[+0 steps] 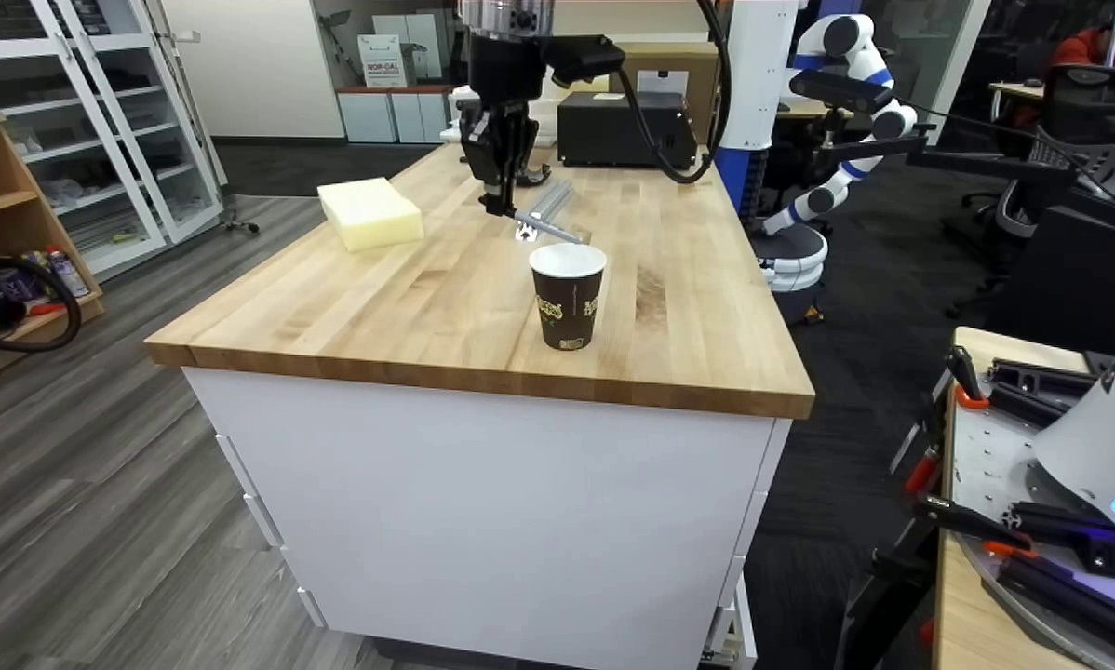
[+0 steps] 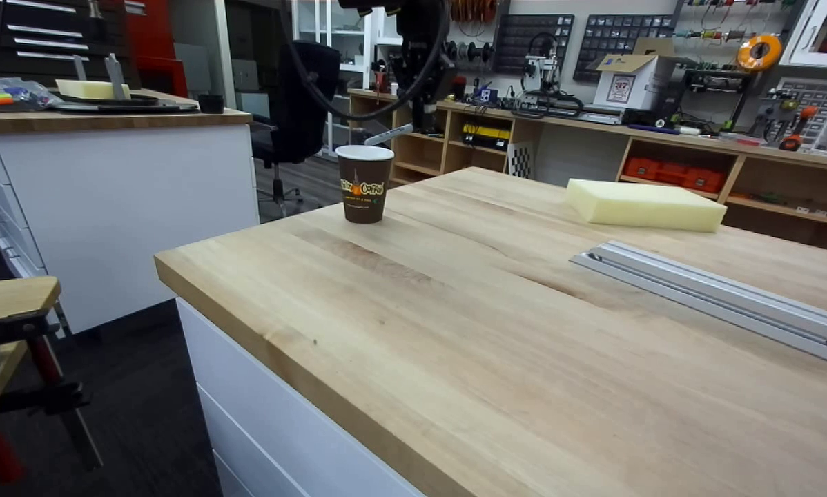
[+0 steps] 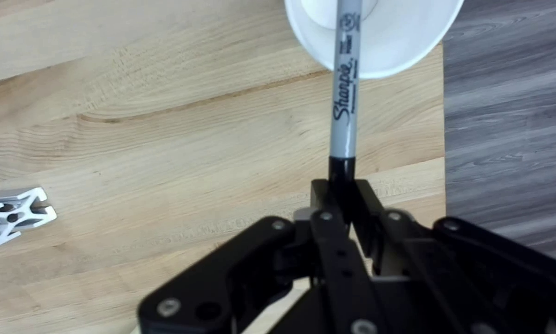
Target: Put the marker in the cup
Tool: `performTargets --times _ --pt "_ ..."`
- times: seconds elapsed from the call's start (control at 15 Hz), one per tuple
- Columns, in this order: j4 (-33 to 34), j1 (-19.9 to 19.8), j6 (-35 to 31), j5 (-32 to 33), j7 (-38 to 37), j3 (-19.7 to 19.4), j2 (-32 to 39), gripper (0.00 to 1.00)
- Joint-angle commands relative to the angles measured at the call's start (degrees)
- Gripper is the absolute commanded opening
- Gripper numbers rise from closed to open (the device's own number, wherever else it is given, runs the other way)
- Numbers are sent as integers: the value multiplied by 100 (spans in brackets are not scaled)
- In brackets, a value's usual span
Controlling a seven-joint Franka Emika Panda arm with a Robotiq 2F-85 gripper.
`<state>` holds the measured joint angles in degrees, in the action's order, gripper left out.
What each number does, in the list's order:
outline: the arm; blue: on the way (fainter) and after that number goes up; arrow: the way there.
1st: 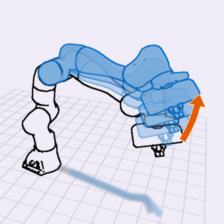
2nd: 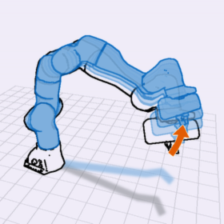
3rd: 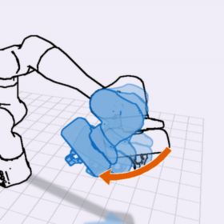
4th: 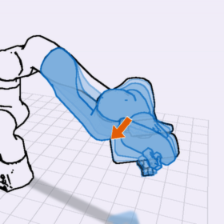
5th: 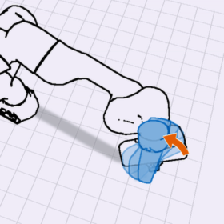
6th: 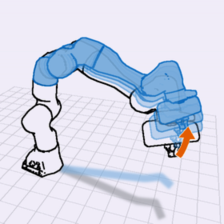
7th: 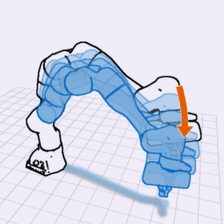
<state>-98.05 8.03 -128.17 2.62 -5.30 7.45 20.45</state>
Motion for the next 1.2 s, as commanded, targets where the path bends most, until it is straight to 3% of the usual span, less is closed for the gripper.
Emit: performTargets --times 0.0,1.13 --pt "-606 -79 -375 -260 131 -24 -513 6" --pt "-1756 314 -1468 351 -339 -13 -1114 6"
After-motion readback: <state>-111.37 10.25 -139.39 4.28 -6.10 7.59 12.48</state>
